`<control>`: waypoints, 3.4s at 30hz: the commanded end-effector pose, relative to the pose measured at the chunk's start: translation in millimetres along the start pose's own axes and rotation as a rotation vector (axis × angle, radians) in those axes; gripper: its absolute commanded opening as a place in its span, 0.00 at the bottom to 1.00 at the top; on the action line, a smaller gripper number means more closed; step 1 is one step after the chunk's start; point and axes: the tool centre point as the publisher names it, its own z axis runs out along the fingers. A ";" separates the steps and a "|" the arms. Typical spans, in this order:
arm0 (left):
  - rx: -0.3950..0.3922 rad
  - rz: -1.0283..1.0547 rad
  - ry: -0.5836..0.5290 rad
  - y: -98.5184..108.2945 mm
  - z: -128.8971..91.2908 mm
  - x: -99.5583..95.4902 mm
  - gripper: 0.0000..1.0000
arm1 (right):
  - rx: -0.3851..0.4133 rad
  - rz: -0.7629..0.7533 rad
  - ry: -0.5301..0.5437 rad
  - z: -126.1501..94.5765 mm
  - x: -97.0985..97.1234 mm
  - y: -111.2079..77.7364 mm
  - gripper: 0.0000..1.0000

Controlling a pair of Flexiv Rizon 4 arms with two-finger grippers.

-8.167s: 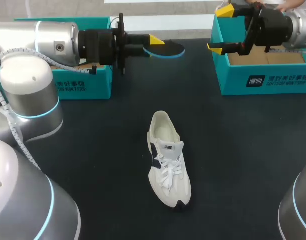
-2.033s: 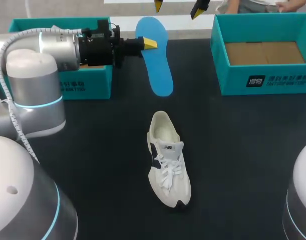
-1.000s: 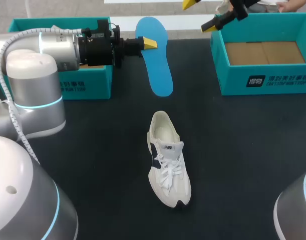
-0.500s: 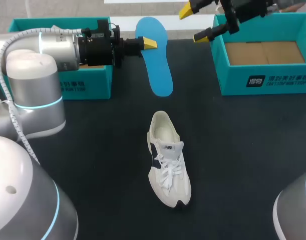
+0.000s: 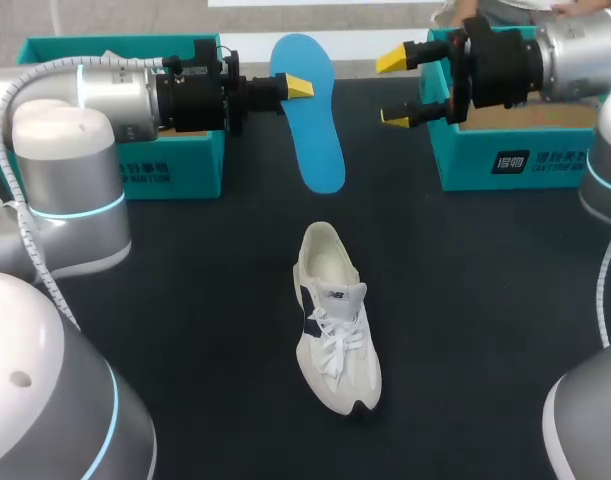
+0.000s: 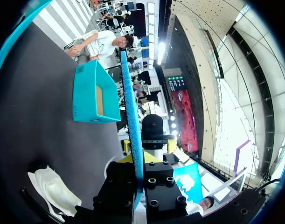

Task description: Take the shoe out of the shoebox, open the shoe tongue, remove and reinsert the insole, then place the shoe into the shoebox

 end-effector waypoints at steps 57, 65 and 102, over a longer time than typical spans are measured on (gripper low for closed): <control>-0.029 1.281 -0.080 -4.5 2.1 14.6 0.00 | -0.002 0.060 0.175 5.7 -0.4 -2.5 1.00; 0.153 1.882 -0.012 2.4 -2.9 16.0 0.00 | -0.002 0.060 0.175 5.7 -0.4 -2.5 1.00; -0.145 2.606 -0.112 0.8 -5.6 6.2 0.00 | -0.002 0.060 0.175 5.7 -0.4 -2.5 1.00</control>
